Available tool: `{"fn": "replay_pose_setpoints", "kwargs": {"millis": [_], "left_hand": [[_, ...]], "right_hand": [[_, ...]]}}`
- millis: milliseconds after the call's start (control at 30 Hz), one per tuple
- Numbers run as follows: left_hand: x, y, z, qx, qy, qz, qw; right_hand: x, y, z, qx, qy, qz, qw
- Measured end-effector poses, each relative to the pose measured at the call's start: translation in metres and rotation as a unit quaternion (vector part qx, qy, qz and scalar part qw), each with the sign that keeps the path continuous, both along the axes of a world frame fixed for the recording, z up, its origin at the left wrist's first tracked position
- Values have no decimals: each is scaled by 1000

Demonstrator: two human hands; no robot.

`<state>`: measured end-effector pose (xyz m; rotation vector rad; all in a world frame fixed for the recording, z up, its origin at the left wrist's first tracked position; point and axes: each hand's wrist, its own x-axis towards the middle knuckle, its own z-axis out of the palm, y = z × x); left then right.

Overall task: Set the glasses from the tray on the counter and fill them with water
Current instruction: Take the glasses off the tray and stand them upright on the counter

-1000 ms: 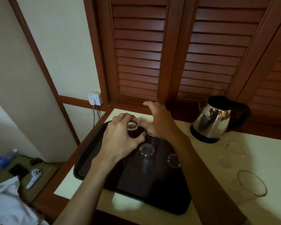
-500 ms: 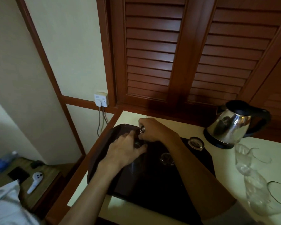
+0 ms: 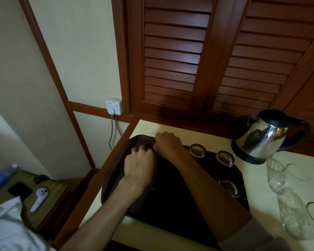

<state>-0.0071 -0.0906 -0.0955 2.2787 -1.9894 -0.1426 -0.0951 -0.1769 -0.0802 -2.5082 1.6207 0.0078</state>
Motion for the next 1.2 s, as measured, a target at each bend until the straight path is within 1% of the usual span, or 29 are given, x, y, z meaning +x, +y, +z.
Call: {"fn": "replay_pose_setpoints", "kwargs": {"millis": [100, 200, 433, 533, 600, 733, 867, 933, 1067, 1133, 1200], "left_hand": [[0, 3, 3, -6, -4, -2, 1000], [5, 6, 8, -25, 19, 1, 999], [17, 8, 48, -95, 92, 48, 990], [12, 8, 75, -166, 115, 63, 977], [-1, 10, 96, -202, 121, 79, 969], [-34, 7, 123, -251, 128, 47, 958], [-81, 7, 131, -284, 183, -12, 941], [-111, 7, 131, -290, 250, -40, 923], [-168, 1, 119, -296, 393, -65, 868], [-209, 1, 111, -278, 485, -44, 828], [-254, 1, 107, -257, 572, -1, 779]], "right_hand": [[0, 2, 2, -5, -2, -2, 1000], [-5, 6, 7, -12, -17, -6, 1000], [-26, 13, 51, -81, -150, -36, 985], [-46, 17, 75, -135, -193, -58, 970], [-64, 21, 90, -153, -216, -66, 962], [-110, 33, 115, -178, -228, -92, 953], [-167, 42, 127, -213, -244, -123, 938], [-202, 47, 131, -210, -264, -138, 931], [-275, 55, 128, -235, -294, -159, 913], [-321, 56, 123, -233, -312, -166, 906], [-367, 58, 119, -235, -323, -171, 901]]}}
